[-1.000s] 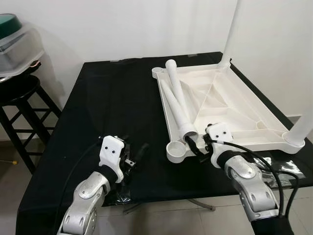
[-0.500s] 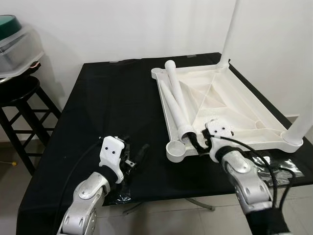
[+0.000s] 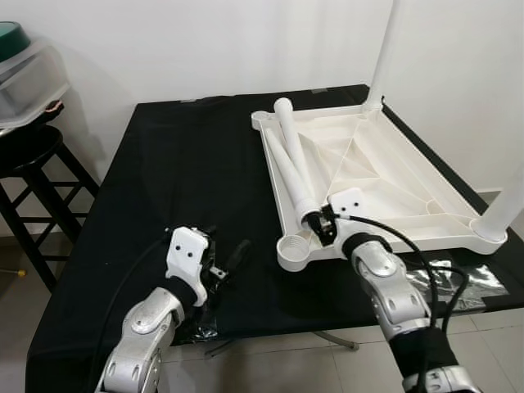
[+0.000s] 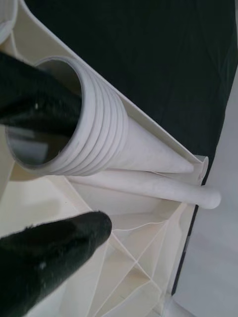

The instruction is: Building children table

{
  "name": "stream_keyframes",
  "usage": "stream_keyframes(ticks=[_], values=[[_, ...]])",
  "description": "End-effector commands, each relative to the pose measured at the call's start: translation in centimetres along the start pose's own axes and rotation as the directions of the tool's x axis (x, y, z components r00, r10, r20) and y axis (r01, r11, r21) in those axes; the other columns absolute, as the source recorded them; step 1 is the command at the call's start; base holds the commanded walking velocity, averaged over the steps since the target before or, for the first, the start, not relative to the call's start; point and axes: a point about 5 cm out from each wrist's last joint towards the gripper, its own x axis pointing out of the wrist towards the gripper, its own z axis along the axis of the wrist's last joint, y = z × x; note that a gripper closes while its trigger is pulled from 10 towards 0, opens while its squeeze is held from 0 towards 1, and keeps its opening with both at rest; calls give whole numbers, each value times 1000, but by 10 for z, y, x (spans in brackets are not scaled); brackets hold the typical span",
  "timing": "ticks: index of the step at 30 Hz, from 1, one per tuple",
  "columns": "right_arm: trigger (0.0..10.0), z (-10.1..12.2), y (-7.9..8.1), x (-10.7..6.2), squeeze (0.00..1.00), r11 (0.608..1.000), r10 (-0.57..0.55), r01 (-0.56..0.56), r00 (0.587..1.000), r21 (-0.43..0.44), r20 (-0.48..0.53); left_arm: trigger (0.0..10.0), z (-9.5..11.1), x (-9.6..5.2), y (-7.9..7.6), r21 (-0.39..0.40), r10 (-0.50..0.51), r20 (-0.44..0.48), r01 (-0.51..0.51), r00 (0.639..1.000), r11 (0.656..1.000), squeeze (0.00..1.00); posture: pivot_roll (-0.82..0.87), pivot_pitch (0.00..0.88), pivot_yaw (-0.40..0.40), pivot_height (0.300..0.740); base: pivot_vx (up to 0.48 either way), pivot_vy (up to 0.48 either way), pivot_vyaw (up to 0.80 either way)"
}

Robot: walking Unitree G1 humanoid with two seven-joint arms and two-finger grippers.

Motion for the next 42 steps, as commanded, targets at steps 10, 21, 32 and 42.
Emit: stream_keyframes(ticks=[10, 21, 32, 42], values=[[0, 0, -1, 4, 0, 997, -69, 69, 997, -18, 18, 10000, -4, -4, -1, -2, -5, -28, 5, 1000, 1000, 0, -18, 129, 30, 740, 0, 0, 0], [0, 31, -8, 2, 0, 991, -122, 108, 971, 78, 205, 10000, -1, -4, 3, -35, 10, -20, -11, 1000, 999, 0, -22, 114, 33, 740, 0, 0, 0], [980, 83, -8, -8, 0, 941, -36, -130, 881, 314, 472, 10000, 33, 6, 22, -241, 52, 107, -24, 993, 970, 0, -22, 102, 33, 740, 0, 0, 0], [10000, 103, -20, -47, 0, 654, 264, -673, 631, 346, 729, 10000, 107, 20, 15, -665, -33, 510, 418, 860, 619, 1000, -35, 99, 44, 740, 0, 0, 0]])
